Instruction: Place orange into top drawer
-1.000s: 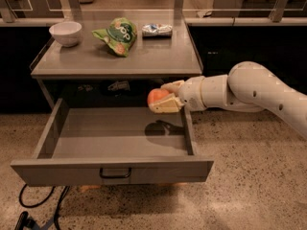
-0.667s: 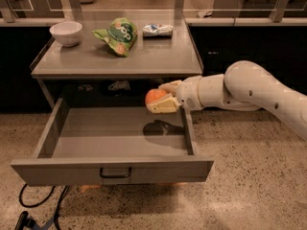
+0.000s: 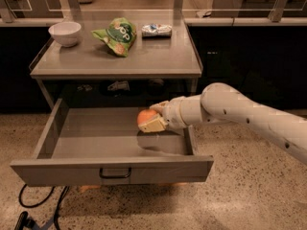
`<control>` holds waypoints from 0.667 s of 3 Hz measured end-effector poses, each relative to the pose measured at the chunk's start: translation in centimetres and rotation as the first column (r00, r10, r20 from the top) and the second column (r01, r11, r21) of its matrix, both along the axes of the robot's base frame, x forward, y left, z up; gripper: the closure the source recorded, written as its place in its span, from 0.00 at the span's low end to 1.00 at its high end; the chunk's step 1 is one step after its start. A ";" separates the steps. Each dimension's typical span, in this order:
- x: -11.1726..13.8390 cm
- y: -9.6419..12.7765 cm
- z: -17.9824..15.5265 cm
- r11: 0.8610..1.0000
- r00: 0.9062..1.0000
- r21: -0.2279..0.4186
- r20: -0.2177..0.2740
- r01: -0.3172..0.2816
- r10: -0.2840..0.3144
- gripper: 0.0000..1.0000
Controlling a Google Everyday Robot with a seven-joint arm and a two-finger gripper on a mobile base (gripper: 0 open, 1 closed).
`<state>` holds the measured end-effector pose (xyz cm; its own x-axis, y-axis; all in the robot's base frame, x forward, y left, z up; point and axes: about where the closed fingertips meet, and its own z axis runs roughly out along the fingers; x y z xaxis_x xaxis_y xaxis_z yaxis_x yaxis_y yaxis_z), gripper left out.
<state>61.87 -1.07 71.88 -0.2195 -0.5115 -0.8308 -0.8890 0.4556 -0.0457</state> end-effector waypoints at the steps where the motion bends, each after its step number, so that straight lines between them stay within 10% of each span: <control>1: -0.5 1.3 -4.3 1.000 0.999 0.008 -0.035 0.026 -0.026 1.00; 2: -0.3 1.3 -4.5 0.999 0.999 0.008 -0.031 0.033 -0.033 1.00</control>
Offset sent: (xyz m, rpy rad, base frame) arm -0.0044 0.0115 -0.0389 0.0074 0.0315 -0.0226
